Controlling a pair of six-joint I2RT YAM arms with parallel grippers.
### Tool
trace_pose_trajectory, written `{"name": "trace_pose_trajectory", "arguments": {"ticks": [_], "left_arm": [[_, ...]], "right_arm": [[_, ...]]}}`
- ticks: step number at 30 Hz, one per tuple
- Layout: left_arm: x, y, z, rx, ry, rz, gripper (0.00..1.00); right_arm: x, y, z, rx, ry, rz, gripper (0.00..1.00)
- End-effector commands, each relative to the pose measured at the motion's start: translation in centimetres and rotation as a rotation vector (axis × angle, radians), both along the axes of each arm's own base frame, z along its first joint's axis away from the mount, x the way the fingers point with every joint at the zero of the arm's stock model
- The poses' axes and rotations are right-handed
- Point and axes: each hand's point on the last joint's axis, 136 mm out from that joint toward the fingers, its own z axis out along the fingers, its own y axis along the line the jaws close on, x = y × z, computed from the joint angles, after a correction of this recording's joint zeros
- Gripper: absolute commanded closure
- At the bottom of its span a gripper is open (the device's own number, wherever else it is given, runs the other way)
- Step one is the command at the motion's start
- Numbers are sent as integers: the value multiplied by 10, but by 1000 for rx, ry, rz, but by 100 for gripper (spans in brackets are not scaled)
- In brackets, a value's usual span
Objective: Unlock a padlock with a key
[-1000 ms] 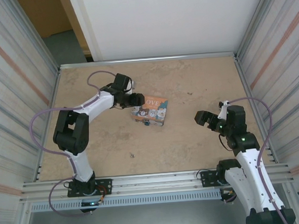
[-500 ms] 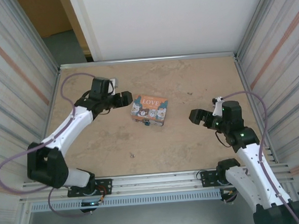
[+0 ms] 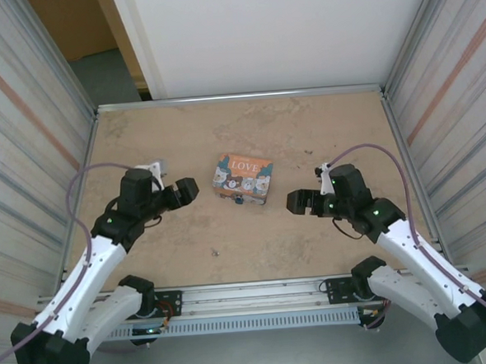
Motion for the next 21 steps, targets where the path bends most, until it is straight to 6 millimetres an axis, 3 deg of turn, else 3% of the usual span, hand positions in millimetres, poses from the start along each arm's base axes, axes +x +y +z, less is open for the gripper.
{"name": "trace_pose_trajectory", "arguments": {"ticks": [1,7,14,21], "left_arm": [[-18,5,-11,-40,60,26,13],[-43,15,-22,-88,86,64,1],[-64,25,-32,-95,121,93,1],[-73,33,-42,-94,156,132,1]], "right_arm": [[1,6,9,-5,-4,-18,8],[-13,29,-2,-30,26,47,8],[-33,63,-16,-85,49,153,8],[-51,104,-32,-144,78,266,9]]}}
